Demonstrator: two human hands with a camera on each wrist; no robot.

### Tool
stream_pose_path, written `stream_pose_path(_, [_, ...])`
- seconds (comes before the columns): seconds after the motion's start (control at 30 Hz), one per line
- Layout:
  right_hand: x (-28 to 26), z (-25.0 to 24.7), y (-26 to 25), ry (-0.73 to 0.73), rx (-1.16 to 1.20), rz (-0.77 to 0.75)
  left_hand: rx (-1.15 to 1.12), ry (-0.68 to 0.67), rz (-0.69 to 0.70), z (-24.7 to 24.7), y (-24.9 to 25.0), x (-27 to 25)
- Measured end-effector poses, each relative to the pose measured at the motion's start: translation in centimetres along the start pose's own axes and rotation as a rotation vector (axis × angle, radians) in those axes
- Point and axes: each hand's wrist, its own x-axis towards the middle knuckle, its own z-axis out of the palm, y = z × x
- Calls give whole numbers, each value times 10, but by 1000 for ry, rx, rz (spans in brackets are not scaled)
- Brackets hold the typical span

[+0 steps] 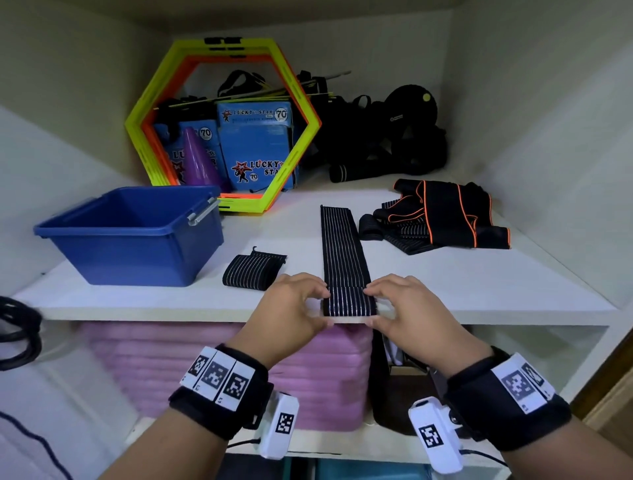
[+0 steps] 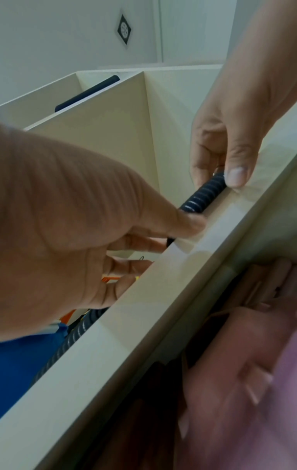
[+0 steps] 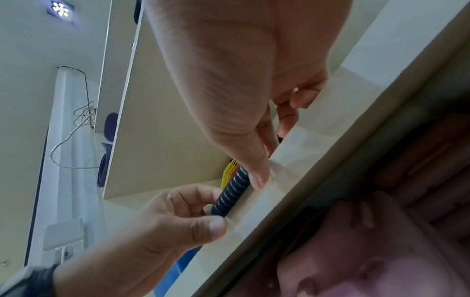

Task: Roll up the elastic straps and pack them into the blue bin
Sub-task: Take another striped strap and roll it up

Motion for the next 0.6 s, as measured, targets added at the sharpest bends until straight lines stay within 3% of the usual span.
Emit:
stream_pose_path(0.3, [3, -1, 1, 25, 174, 81, -238, 70, -124, 8, -6, -4])
stream_pose_path(0.6, [16, 8, -1, 214, 334, 281, -428, 222, -297, 16, 6, 8])
